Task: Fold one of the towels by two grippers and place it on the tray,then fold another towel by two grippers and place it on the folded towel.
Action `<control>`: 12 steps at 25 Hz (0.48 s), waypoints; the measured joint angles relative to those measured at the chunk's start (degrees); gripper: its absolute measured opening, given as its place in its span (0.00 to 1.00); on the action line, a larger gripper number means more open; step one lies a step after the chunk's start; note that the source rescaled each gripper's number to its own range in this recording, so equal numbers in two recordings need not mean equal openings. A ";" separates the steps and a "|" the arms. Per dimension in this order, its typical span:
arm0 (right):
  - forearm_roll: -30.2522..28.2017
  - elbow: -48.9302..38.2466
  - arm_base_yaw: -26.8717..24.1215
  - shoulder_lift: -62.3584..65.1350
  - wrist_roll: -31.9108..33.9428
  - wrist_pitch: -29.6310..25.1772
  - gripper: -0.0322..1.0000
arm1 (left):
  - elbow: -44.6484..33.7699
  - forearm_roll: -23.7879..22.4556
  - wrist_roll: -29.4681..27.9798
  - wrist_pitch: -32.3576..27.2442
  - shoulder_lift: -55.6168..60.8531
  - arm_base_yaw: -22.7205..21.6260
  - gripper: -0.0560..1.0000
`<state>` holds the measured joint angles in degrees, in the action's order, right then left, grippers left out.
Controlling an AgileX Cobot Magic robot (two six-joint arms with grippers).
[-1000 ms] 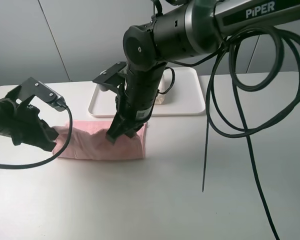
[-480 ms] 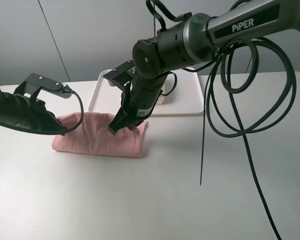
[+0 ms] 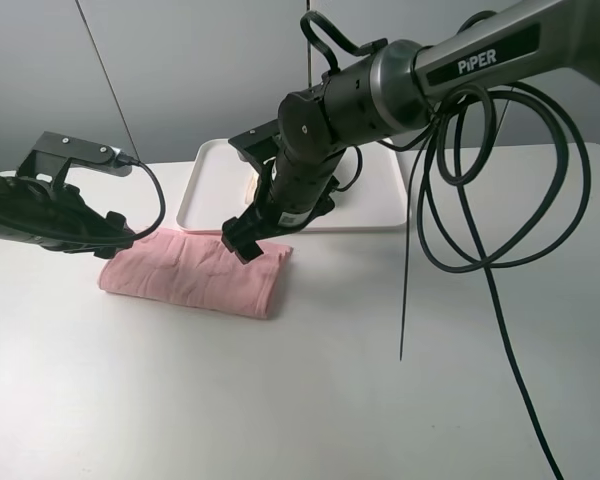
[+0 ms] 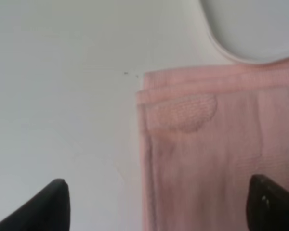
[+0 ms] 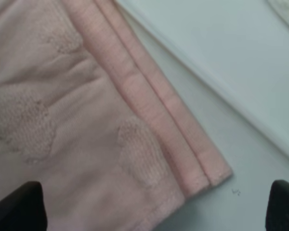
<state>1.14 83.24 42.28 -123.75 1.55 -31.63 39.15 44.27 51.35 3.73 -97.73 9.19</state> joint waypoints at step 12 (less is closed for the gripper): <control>6.18 0.00 -3.30 0.00 -2.22 -11.87 1.00 | 20.75 -19.32 -23.88 -29.40 -7.41 -4.39 0.85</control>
<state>7.31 83.24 38.98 -123.75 -0.68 -43.50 59.90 24.95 27.47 -25.67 -105.14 4.81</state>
